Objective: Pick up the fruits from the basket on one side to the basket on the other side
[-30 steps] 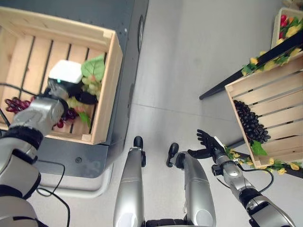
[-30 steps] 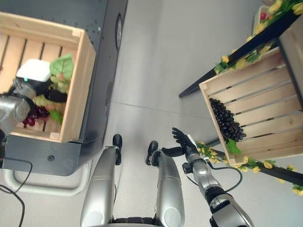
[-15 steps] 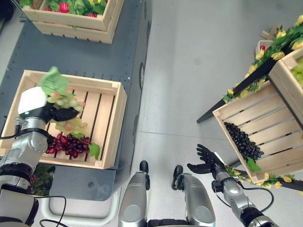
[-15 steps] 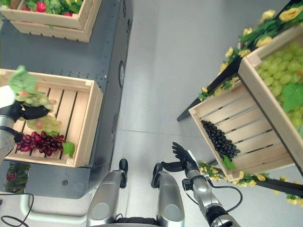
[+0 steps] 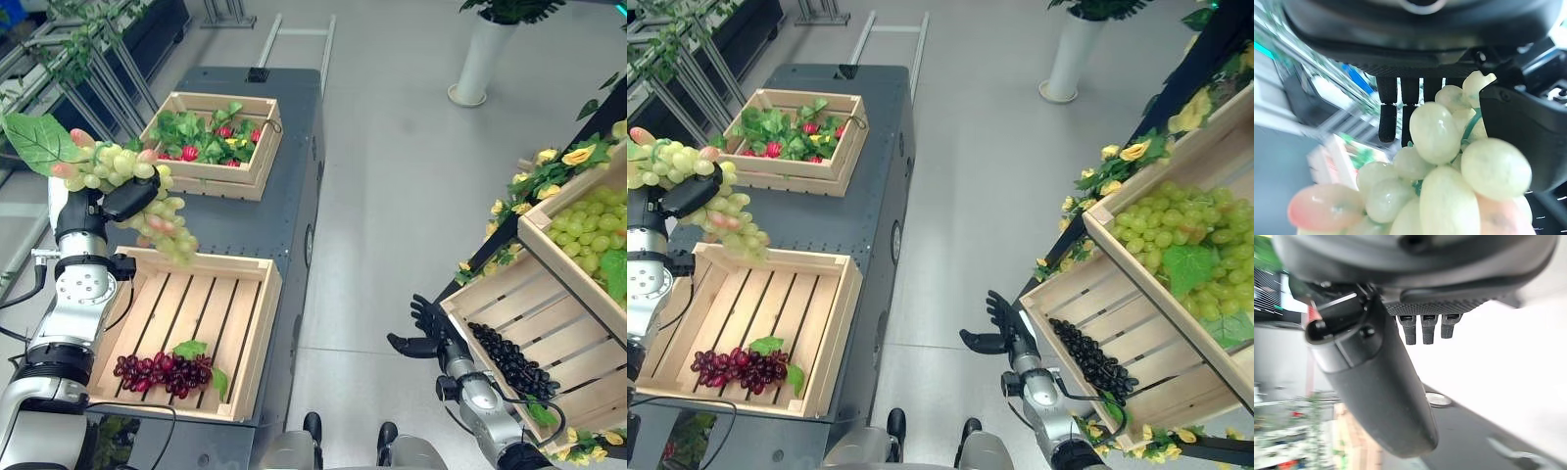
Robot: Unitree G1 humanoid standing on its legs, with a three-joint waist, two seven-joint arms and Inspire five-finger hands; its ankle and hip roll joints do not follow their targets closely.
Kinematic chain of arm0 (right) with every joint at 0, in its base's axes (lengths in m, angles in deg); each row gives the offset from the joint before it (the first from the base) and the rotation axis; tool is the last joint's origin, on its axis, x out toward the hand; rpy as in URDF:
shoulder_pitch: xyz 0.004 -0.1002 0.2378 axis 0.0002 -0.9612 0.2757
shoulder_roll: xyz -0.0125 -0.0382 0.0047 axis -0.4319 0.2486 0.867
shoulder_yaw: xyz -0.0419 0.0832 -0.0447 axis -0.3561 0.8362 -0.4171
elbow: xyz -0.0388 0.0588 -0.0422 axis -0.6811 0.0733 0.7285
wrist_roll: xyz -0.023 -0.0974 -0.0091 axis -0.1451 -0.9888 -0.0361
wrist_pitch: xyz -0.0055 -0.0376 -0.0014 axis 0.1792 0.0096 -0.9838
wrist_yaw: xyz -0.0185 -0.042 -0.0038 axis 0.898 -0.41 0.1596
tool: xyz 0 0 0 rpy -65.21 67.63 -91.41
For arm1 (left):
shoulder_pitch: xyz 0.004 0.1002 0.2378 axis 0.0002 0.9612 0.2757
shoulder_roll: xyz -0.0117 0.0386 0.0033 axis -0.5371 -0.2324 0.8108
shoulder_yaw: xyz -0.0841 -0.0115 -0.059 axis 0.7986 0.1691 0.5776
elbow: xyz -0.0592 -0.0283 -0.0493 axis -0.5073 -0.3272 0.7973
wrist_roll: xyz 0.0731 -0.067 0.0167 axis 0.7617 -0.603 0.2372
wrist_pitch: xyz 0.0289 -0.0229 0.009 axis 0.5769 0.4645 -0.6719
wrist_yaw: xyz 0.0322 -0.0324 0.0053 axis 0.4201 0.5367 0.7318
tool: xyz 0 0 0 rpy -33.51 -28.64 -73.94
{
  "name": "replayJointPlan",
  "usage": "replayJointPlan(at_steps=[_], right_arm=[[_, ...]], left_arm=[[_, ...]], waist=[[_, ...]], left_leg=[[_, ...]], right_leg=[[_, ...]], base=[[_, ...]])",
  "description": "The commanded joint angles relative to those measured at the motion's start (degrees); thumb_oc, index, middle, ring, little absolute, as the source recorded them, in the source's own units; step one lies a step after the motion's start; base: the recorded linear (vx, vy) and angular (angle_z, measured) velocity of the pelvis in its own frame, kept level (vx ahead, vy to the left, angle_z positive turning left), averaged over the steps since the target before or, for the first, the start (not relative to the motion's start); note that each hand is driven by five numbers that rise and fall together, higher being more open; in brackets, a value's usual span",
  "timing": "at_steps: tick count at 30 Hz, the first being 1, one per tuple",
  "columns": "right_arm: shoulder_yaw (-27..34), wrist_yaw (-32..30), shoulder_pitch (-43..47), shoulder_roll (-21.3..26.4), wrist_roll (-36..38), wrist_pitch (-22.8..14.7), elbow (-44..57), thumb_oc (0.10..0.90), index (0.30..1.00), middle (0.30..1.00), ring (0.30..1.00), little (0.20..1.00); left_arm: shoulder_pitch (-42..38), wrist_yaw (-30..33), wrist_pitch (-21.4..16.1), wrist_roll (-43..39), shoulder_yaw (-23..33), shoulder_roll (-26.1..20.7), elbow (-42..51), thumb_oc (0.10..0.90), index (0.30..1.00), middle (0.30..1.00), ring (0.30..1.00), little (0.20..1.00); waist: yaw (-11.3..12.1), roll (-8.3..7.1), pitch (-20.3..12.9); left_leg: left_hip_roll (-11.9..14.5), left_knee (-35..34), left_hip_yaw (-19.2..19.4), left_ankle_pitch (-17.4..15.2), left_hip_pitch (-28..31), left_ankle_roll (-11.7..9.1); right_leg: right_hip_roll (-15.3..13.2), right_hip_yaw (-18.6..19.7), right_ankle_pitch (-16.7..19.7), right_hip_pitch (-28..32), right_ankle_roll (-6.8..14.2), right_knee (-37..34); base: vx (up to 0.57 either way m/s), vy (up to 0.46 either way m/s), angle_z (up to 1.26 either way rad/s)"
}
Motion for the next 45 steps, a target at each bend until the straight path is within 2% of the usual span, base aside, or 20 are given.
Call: replayJointPlan(at_steps=[1, 5, 10, 12, 14, 15, 16, 19, 21, 29, 36, 45], right_arm=[[-1.99, -0.33, 3.7, 1.7, -0.67, -2.77, 6.42, 0.8, 0.9, 0.9, 0.9, 0.9], [-4.06, 3.13, 9.71, 2.82, 1.19, -1.45, 11.48, 0.8, 0.9, 0.9, 0.9, 0.9], [-4.64, 7.08, 17.57, 3.99, 7.89, 2.67, 16.91, 0.8, 0.9, 0.9, 0.9, 0.9], [-4.72, 10.0, 20.61, 4.07, 13.04, 4.02, 18.65, 0.8, 0.9, 0.9, 0.9, 0.9], [-4.43, 13.32, 24.33, 2.18, 20.94, 7.11, 19.85, 0.8, 0.9, 0.9, 0.9, 0.9], [-4.26, 16.89, 26.58, 0.39, 25.61, 9.28, 20.54, 0.8, 0.9, 0.9, 0.9, 0.9], [-4.16, 17.22, 26.94, 0.18, 25.98, 9.57, 20.59, 0.8, 0.9, 0.9, 0.9, 0.9], [-4.45, 20.0, 30.98, -1.43, 32.07, 13.92, 20.98, 0.8, 0.9, 0.9, 0.9, 0.9], [-4.68, 19.58, 34.01, -2.4, 34.78, 15.46, 21.16, 0.8, 0.9, 0.9, 0.9, 0.9], [-4.16, 16.57, 39.97, -3.51, 39.12, 17.14, 21.78, 0.8, 0.9, 0.9, 0.9, 0.9], [-4.42, 15.19, 42.27, -4.36, 39.46, 15.36, 22.22, 0.8, 0.9, 0.9, 0.9, 0.9], [-5.18, 13.19, 44.72, -4.93, 39.0, 13.0, 19.98, 0.8, 0.9, 0.9, 0.9, 0.9]], left_arm=[[-8.33, -1.86, -6.04, -8.33, 2.92, -1.15, 2.51, 0.4, 0.3, 0.3, 0.3, 0.3], [-15.68, -4.71, -5.51, -10.61, -1.74, -0.13, 4.34, 0.4, 0.3, 0.3, 0.3, 0.3], [-22.87, -6.76, -4.18, -10.62, -7.74, 0.59, 6.72, 0.4, 0.3, 0.3, 0.3, 0.3], [-24.96, -7.59, -3.93, -11.1, -9.53, 1.27, 7.83, 0.4, 0.3, 0.3, 0.3, 0.3], [-27.62, -7.99, -3.29, -10.36, -11.8, 2.89, 8.56, 0.4, 0.3, 0.3, 0.3, 0.3], [-29.5, -8.97, -3.04, -10.14, -13.35, 4.18, 8.75, 0.4, 0.3, 0.3, 0.3, 0.3], [-29.87, -9.02, -2.98, -10.15, -13.66, 4.34, 8.69, 0.4, 0.3, 0.3, 0.3, 0.3], [-33.24, -10.5, -2.52, -10.19, -16.59, 6.4, 8.32, 0.4, 0.3, 0.3, 0.3, 0.3], [-35.45, -11.38, -1.49, -9.29, -18.95, 7.61, 8.96, 0.4, 0.3, 0.3, 0.3, 0.3], [-37.78, -13.39, -0.04, -5.06, -22.69, 9.83, 10.68, 0.4, 0.3, 0.3, 0.3, 0.3], [-39.52, -15.67, 2.03, -2.94, -26.19, 11.92, 8.6, 0.4, 0.3, 0.3, 0.3, 0.3], [-41.36, -20.09, 2.35, -4.24, -29.27, 14.33, 3.99, 0.4, 0.3, 0.3, 0.3, 0.3]], waist=[[-0.69, 3.44, -6.75], [-0.46, 3.77, -8.04], [-0.92, 3.63, -9.04], [-1.14, 3.58, -9.39], [-1.28, 3.41, -9.88], [-1.45, 3.21, -10.33], [-1.42, 3.14, -10.33], [-1.56, 2.81, -11.04], [-1.64, 2.57, -11.59], [-1.92, 2.04, -12.33], [-2.52, 1.98, -12.72], [-3.33, 2.3, -13.03]], left_leg=[[-4.63, -5.24, -3.72, -2.41, 2.56, -0.04], [-4.58, -9.75, -4.53, 0.03, 3.22, -0.87], [-4.31, -9.91, -3.29, -0.14, 3.28, -0.84], [-3.92, -9.94, -2.51, -0.16, 3.41, -1.03], [-3.67, -9.94, -2.31, -0.35, 3.62, -1.19], [-3.46, -9.94, -1.86, -0.51, 3.9, -1.31], [-3.44, -9.94, -1.79, -0.53, 3.97, -1.33], [-3.13, -9.94, -1.18, -0.59, 4.38, -1.64], [-2.78, -9.94, -0.79, -0.66, 4.72, -1.81], [-2.27, -9.88, 0.28, -0.82, 5.48, -2.03], [-1.95, -9.9, 1.1, -0.82, 5.84, -2.0], [-1.73, -9.76, 1.96, -0.99, 6.38, -1.92]], right_leg=[[1.67, 2.22, 2.36, 0.05, -0.72, -3.18], [2.53, 1.62, 4.12, 1.23, -0.7, -7.14], [3.02, 1.54, 4.51, 1.46, -0.95, -8.48], [3.25, 1.52, 4.52, 1.88, -1.22, -8.93], [3.51, 1.45, 4.53, 2.38, -1.48, -9.43], [3.72, 1.43, 4.54, 2.8, -1.63, -9.86], [3.75, 1.44, 4.56, 2.89, -1.64, -9.94], [4.03, 1.46, 4.76, 3.63, -1.85, -10.75], [4.26, 1.61, 4.87, 4.08, -2.01, -11.22], [4.77, 2.22, 5.03, 5.0, -2.33, -11.98], [4.95, 2.74, 5.19, 5.08, -2.37, -11.98], [4.97, 3.55, 5.31, 5.31, -2.24, -11.98]], base=[[-0.04, -0.057, -0.13], [-0.06, -0.074, -0.11], [-0.05, -0.06, 0.04], [-0.03, -0.078, -0.04], [-0.01, -0.099, -0.04], [0.01, -0.086, 0.0], [0.02, -0.092, -0.01], [0.02, -0.08, -0.05], [0.02, -0.094, -0.13], [0.02, -0.057, -0.07], [0.0, -0.036, -0.09], [0.0, -0.006, -0.04]])
